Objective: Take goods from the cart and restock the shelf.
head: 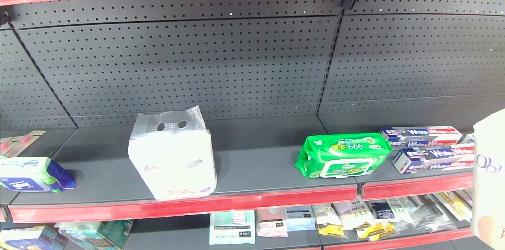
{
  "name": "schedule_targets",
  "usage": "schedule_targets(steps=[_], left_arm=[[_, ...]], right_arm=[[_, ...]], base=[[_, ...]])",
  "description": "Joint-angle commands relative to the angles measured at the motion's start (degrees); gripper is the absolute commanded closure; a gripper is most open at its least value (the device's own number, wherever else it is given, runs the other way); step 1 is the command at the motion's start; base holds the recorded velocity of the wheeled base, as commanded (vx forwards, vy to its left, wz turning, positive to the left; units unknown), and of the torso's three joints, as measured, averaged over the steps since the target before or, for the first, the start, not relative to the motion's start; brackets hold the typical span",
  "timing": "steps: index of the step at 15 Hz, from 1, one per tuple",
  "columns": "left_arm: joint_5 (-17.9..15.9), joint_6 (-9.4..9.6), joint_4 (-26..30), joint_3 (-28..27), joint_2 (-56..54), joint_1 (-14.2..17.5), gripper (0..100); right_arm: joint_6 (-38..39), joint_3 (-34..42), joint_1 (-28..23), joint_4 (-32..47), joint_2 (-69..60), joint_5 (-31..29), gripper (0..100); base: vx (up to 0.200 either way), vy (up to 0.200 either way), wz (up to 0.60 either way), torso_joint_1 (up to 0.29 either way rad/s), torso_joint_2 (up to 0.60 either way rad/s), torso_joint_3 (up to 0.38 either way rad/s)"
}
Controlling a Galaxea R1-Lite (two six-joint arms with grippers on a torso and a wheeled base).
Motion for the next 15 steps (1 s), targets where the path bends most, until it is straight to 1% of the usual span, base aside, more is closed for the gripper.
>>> schedule_targets(steps=[1,2,3,4,5,6,7,8,9,11,15], left_arm=[[0.4,-0.35,-0.4,2.1,-0.1,0.0,0],[0.3,-1.14,-0.5,2.2,-0.1,0.0,0],[-0.2,-0.96,-0.7,2.2,-0.1,0.0,0],[-1.7,1.06,-0.7,2.2,-0.1,0.0,0],[-4.3,4.05,-0.5,2.2,-0.1,0.0,0],[-5.7,4.66,-0.3,2.2,0.2,0.0,0],[-3.8,4.75,0.1,2.1,2.2,0.8,0],[1.3,5.19,0.9,2.2,2.4,1.2,0],[3.6,4.66,3.1,2.2,0.8,0.6,0],[3.0,5.01,2.6,2.2,-0.1,0.2,0],[2.5,4.75,2.6,2.2,-0.1,0.0,0]], right_arm=[[-0.1,0.0,0.0,0.0,0.1,0.0,100],[-0.1,0.0,0.0,0.0,0.1,0.1,100],[-0.1,0.0,0.0,0.0,0.0,0.0,100],[-0.1,-0.1,0.0,0.0,0.0,0.0,100],[-0.1,-0.4,-0.1,0.0,-0.2,0.0,100],[-0.1,-0.5,-0.1,0.0,-0.2,-0.1,100],[-0.1,-0.5,-0.1,0.0,-0.2,-0.1,100],[-0.1,-0.6,0.0,0.0,-0.2,-0.1,100],[-0.1,-0.6,-0.1,0.0,-0.1,-0.1,100],[-0.1,-0.8,-0.1,0.0,-0.2,-0.1,100],[-0.4,-0.9,0.0,0.1,-0.1,0.1,100]], base=[[0.000,0.000,0.00,0.000,0.00,0.000],[0.000,0.000,0.00,0.000,0.00,0.000],[0.000,0.000,0.00,0.000,0.00,0.000],[0.000,0.000,0.00,0.000,0.00,0.000],[0.000,0.000,0.00,0.000,0.00,0.000],[0.000,0.000,0.00,0.000,0.00,0.000],[0.000,0.000,0.00,0.000,0.00,0.000],[0.000,0.000,0.00,0.000,0.00,0.000],[0.000,0.000,0.00,0.000,0.00,0.000],[0.000,0.000,0.00,0.000,0.00,0.000],[0.000,0.000,0.00,0.000,0.00,0.000]])
